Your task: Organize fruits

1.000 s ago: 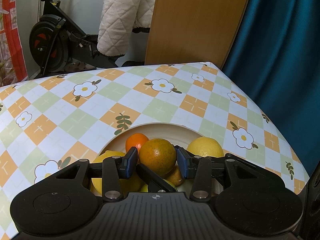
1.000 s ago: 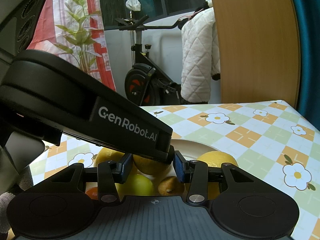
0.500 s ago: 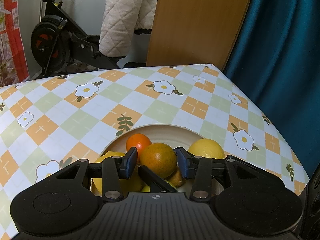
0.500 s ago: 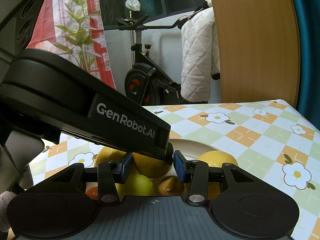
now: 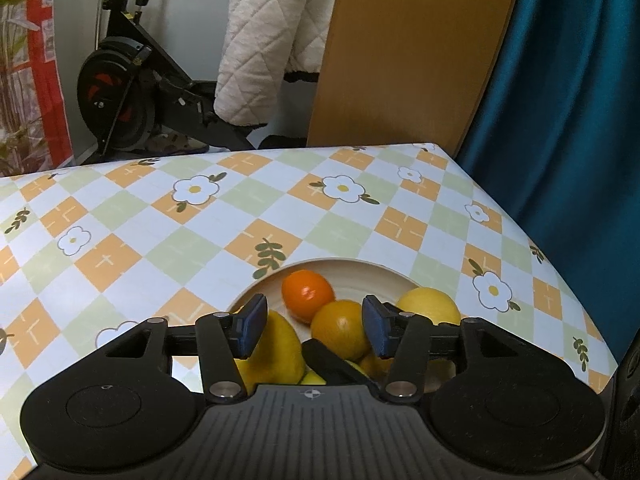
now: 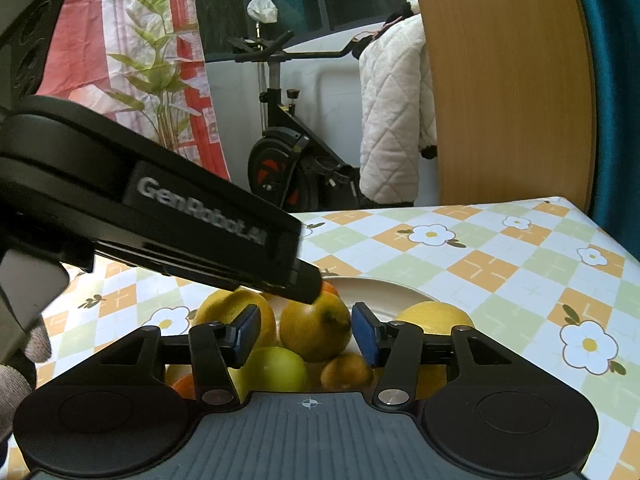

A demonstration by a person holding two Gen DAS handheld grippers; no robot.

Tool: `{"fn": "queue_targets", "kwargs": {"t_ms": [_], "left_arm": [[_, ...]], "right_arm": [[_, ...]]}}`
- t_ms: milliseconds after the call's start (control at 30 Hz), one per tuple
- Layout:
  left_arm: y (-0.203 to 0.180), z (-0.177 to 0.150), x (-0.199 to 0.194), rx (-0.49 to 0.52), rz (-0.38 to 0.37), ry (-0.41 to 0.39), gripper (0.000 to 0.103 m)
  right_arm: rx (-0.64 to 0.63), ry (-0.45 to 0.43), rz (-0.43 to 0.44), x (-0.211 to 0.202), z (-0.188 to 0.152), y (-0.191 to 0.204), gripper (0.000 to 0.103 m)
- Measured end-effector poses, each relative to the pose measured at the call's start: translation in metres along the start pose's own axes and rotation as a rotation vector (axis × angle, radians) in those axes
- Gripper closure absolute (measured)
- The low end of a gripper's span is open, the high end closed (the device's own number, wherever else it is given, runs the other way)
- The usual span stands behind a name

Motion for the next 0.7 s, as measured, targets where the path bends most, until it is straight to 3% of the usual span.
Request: {"fn": "queue_targets", "kwargs": {"t_ms": [167,400,600,700], "left_arm": [[0.008,-0.002,-0.008,-0.021,0.01,-0.011,0.046],[0.016,-0.007,-0.024,-0.02,0.036,-0.04,0.033],[0.026,-0.009,-0.041,-0.036,0.073,-0.076,0.018],[0.028,-0.01,-0.051,-0.01,0.096,-0.093,0.017]], "right_arm": [[0.0,0.003,-0.016,-0.003,0.001,0.0,0.051],[0.004,0.005,-0.033,-0.012,0.005,0.004,0.043],[0.022,0.008,-0.043,-0.028,0.008,0.01,0.027],[0.015,0.004,-0.057,-0.036,0.012,0.013,0.013]]}}
Point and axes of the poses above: each gripper's, at about its wrist camera, not at the fingertips, and x roughly the way its jaws point, y to its left, z to its top, the point moved 6 cm from there along x, roughly the way its jaws point, and after that the axes turned 10 degrees about z, right-handed, at the moved point
